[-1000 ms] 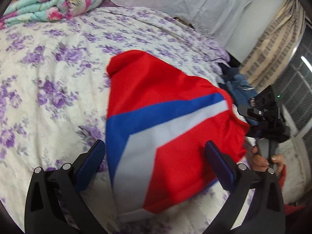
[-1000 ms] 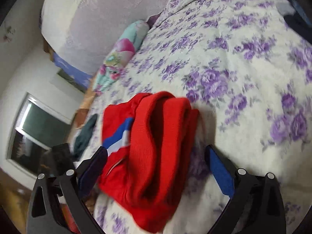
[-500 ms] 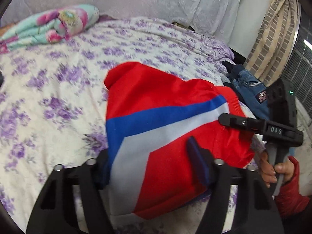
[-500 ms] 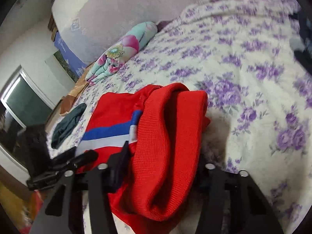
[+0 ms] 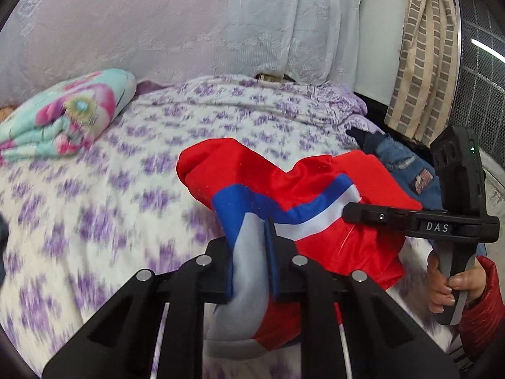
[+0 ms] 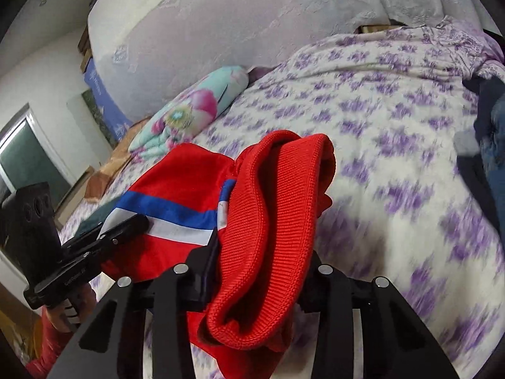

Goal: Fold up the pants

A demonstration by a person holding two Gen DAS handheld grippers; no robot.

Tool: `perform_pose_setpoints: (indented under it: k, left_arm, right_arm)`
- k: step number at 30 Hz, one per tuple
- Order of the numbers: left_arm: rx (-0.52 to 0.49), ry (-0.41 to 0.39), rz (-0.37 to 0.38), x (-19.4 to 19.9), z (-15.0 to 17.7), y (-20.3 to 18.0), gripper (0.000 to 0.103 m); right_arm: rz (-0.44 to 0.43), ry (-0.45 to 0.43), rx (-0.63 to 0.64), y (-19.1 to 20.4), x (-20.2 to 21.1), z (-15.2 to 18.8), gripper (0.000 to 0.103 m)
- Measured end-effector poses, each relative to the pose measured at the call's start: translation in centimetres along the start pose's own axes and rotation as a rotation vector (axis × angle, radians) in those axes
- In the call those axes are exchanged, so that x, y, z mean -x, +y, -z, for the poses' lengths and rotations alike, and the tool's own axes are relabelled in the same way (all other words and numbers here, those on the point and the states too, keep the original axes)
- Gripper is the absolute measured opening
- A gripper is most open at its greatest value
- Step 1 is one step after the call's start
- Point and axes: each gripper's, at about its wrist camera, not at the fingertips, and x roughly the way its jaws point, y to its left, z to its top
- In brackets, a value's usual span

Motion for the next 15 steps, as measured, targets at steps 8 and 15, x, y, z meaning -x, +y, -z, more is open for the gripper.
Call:
perform_pose_setpoints:
  k: [8,15]
  left_arm:
    - [0.016,-0.129,-0.05,-5.3,-10.0,1.6,0.015]
    - [0.07,-0.163,-0.092,-13.4,-15.6,5.8,0.015]
  right_arm:
    - [0.085,-0.142,0.07,-0.7,-2.5,-11.1,0.04]
    - [0.086,-0.185,0.032,-5.2,-9.8,-18.8,0.04]
